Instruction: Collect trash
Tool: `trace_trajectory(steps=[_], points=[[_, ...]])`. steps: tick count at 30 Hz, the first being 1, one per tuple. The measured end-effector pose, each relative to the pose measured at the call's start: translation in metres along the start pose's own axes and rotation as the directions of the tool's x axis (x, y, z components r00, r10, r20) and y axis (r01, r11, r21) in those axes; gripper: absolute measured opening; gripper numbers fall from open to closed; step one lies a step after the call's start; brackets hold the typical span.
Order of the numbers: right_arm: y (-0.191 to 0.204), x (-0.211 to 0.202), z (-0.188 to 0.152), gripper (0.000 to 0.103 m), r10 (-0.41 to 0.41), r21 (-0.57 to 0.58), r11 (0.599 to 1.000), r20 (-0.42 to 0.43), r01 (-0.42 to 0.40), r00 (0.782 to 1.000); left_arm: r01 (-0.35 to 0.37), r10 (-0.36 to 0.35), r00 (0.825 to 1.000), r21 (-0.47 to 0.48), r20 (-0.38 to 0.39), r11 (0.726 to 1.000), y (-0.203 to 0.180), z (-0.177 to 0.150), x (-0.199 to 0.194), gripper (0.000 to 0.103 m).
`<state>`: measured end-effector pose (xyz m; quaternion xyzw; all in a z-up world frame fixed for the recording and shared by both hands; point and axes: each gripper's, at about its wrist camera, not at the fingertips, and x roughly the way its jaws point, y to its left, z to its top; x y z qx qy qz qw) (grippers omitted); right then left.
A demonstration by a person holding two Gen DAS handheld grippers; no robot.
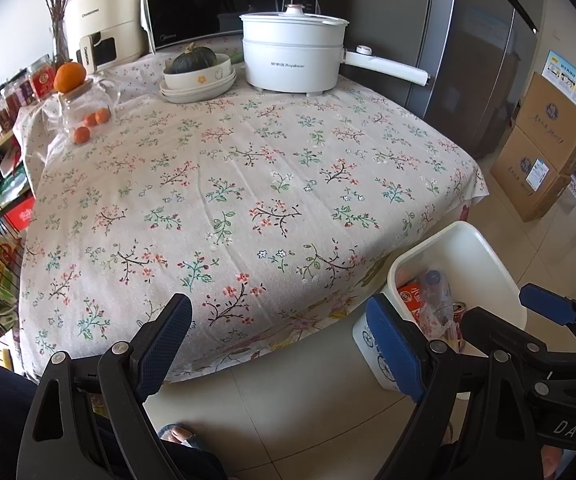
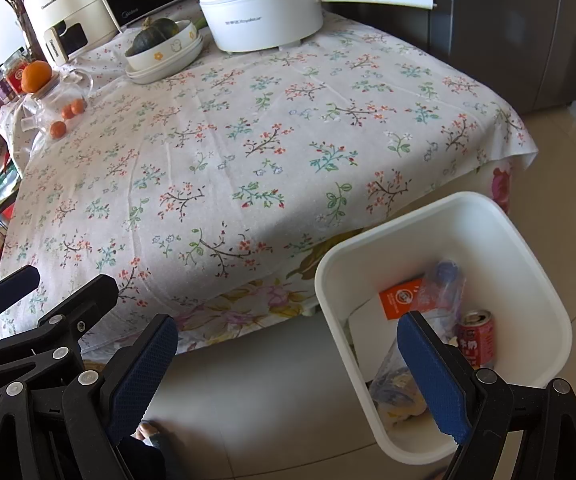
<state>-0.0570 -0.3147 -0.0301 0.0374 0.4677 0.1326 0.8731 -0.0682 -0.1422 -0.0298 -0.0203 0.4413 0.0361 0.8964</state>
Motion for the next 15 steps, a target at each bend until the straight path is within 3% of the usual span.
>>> trace_trajectory(steps=[15], points=[[0.0017,0.0006,-0.0009,0.093,-0.002,0.007,1.000,-0.002,0.002,1.000,0.001,-0.001,1.000,0.000,-0.003,1.000,0.0008,0.0001,0.0009,0.091]])
